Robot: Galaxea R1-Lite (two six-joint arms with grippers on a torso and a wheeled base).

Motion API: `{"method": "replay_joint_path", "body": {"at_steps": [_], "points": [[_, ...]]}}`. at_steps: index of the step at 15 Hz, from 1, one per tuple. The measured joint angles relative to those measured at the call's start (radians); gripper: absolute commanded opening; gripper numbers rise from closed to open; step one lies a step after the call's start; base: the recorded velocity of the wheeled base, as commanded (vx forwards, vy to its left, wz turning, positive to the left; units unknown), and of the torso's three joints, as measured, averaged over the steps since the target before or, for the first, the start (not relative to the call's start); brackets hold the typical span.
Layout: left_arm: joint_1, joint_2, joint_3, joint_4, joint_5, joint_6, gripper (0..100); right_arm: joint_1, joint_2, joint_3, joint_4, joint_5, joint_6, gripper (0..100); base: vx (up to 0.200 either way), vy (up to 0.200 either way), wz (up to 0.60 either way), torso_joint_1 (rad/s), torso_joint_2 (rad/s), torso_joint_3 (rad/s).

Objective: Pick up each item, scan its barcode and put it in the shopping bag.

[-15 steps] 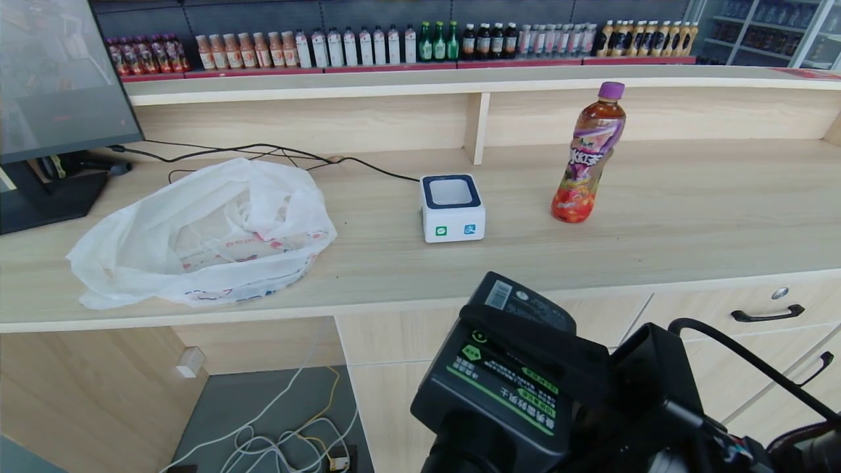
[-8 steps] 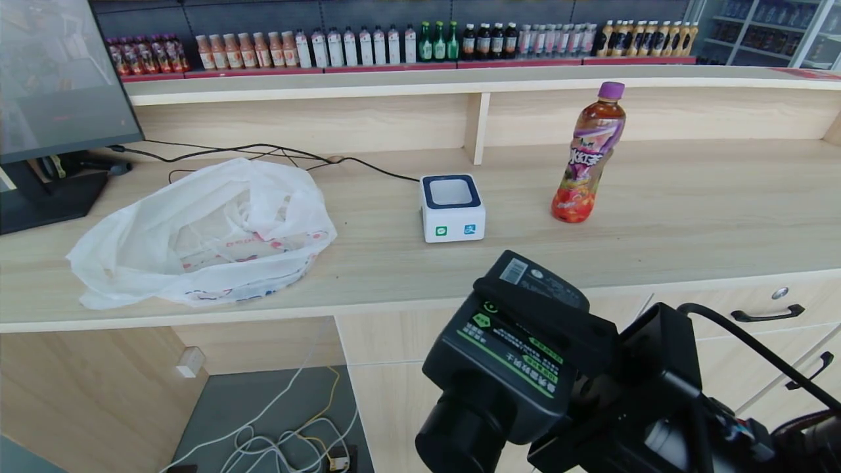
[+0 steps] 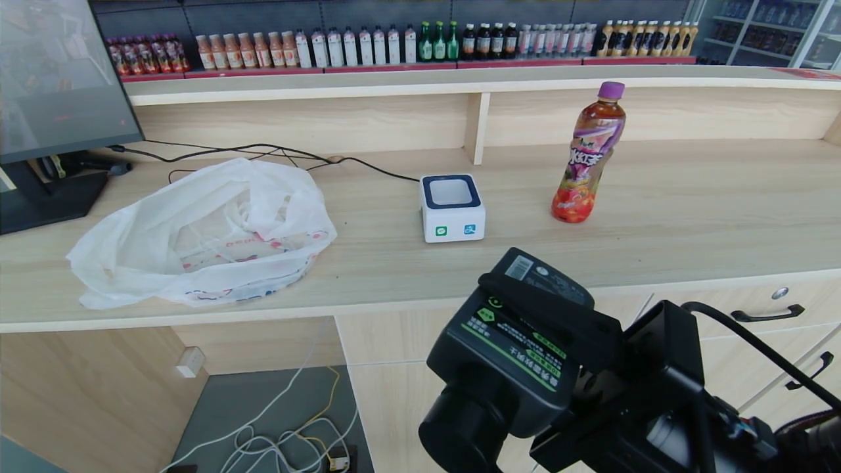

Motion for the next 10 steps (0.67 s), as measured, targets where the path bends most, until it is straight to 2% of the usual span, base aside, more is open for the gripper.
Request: {"method": "replay_joint_path", "body": {"at_steps": [10], "points": [[0.001,0.0,0.0,0.0,0.0,-0.002,100,-0.04,-0.025,0.021,0.0,-0.002,0.028,100,0.0,0.0,0.0,0.0,0.0,0.0]]}}
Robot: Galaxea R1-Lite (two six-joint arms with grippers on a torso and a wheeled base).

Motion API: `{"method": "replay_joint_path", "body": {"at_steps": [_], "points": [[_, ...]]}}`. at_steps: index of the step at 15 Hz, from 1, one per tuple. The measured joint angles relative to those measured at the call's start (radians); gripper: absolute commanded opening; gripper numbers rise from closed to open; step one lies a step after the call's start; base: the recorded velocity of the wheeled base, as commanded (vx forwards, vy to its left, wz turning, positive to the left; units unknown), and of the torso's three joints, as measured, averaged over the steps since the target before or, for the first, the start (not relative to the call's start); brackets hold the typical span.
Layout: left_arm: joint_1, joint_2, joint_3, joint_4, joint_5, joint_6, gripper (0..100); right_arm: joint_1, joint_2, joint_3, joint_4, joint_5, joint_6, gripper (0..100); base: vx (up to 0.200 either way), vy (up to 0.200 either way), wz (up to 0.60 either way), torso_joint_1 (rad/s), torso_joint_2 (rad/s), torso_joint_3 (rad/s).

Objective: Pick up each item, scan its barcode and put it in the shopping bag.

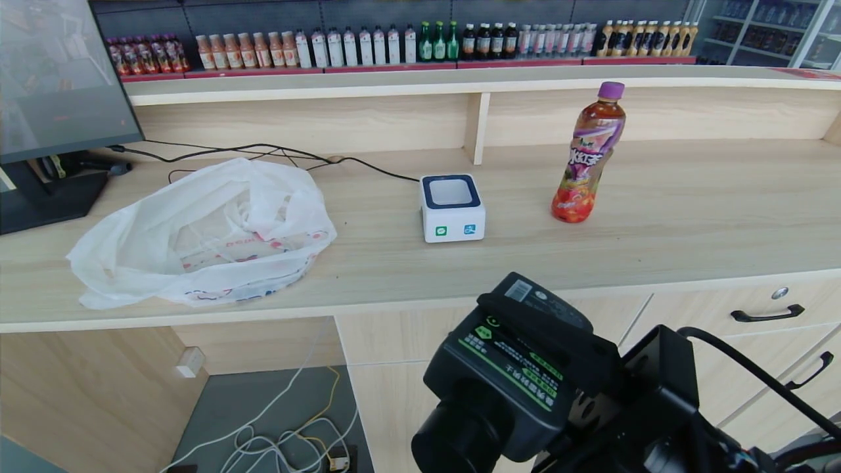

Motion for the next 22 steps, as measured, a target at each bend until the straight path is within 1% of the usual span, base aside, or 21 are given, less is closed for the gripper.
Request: {"method": "replay_joint_path", "body": {"at_steps": [3,9,22], "points": [[-0.001,0.0,0.0,0.0,0.0,0.001,100,-0.009,-0.024,0.021,0.0,-0.001,-0.001,100,0.0,0.0,0.0,0.0,0.0,0.0],[0.0,0.0,0.0,0.0,0.0,0.001,100,-0.025,-0.036,0.026,0.0,-0.002,-0.001,100,0.0,-0.2,0.0,0.005,0.0,0.002],[0.0,0.0,0.0,0.0,0.0,0.001,100,-0.024,-0.039,0.041,0.001,-0.001,-0.001,100,0.0,-0.2,0.0,0.001,0.0,0.003]]}}
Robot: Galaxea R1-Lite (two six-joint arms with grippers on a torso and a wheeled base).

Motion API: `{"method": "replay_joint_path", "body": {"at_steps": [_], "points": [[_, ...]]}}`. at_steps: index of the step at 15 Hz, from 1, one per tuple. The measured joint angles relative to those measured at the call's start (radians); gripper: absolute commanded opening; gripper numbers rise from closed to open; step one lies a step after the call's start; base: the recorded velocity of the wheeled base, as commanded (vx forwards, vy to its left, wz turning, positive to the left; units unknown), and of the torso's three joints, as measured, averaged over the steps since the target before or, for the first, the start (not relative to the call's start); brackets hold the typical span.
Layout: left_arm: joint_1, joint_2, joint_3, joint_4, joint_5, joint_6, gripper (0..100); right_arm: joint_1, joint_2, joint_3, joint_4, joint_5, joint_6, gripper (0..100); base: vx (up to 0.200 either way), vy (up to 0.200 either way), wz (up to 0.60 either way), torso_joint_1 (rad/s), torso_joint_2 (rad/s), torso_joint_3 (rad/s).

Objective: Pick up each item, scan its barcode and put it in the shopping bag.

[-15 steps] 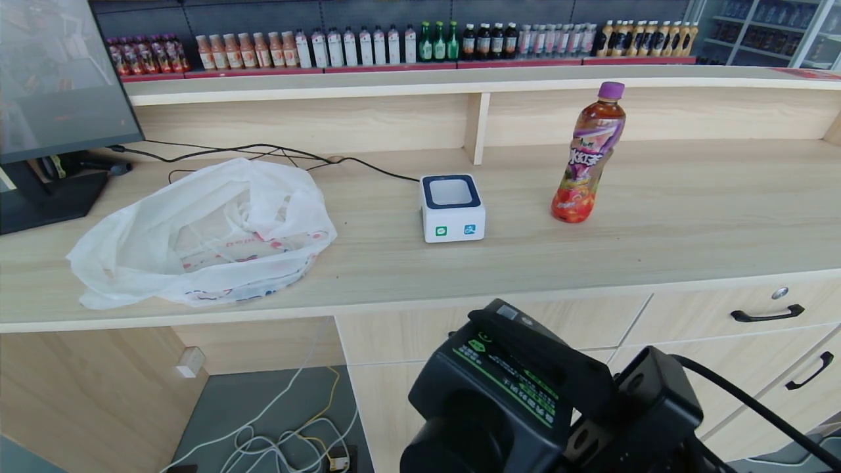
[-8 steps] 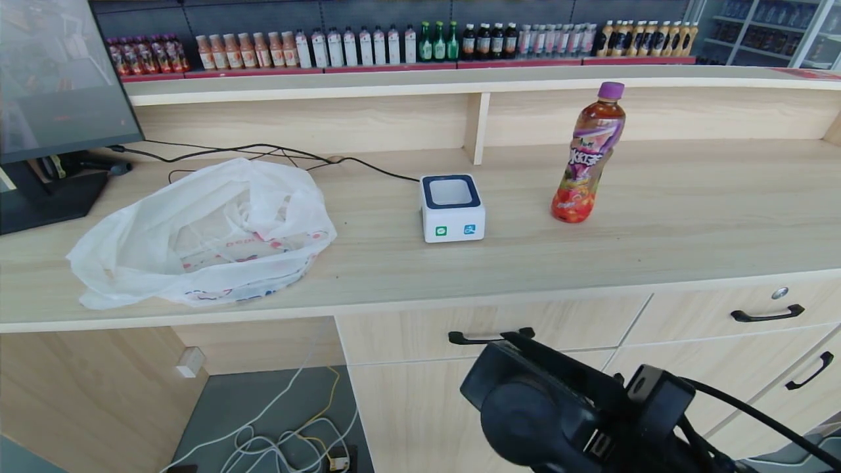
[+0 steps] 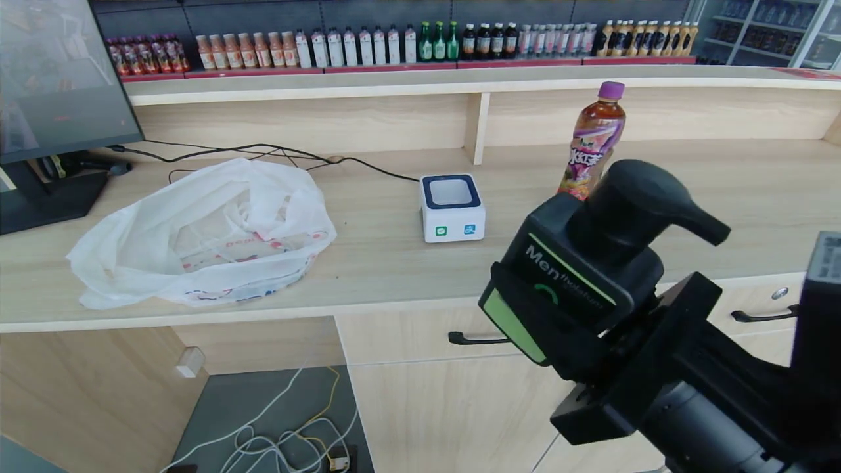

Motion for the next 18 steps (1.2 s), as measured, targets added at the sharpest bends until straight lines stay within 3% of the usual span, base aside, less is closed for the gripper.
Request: {"method": "replay_joint_path", "body": {"at_steps": [18], "points": [[0.0,0.0,0.0,0.0,0.0,-0.001,100,-0.007,-0.047,0.054,-0.001,0.0,-0.007,100,0.0,-0.2,0.0,0.003,0.0,0.004]]}}
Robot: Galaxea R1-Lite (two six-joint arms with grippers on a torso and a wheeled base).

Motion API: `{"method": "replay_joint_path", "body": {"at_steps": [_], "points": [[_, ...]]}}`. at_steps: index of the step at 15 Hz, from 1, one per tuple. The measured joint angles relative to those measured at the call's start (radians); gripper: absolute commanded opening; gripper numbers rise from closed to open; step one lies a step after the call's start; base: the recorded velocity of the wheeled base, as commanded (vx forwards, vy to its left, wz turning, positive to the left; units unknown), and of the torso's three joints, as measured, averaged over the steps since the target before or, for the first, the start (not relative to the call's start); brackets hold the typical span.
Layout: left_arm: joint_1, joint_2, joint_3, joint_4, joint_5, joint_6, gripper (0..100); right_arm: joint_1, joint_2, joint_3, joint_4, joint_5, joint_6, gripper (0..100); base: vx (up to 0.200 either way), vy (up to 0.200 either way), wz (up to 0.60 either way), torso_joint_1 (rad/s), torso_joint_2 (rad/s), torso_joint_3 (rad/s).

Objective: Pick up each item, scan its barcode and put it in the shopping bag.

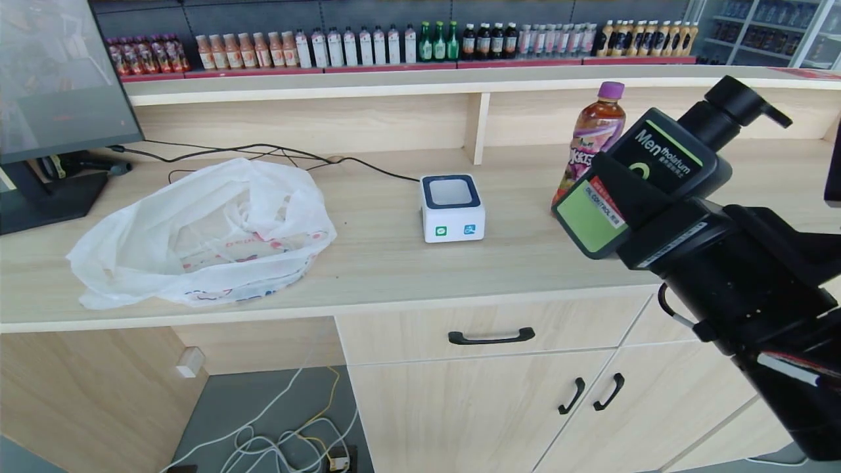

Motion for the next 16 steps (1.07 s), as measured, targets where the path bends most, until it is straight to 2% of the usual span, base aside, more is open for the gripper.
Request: {"method": "replay_joint_path", "body": {"at_steps": [8,16], "points": [[0.0,0.0,0.0,0.0,0.0,-0.001,100,0.0,-0.001,0.026,0.001,0.0,0.001,100,0.0,-0.2,0.0,0.004,0.0,0.001],[0.001,0.0,0.0,0.0,0.0,0.0,100,-0.009,0.004,0.033,0.0,-0.018,-0.026,100,0.0,0.0,0.0,0.0,0.0,0.0]]}}
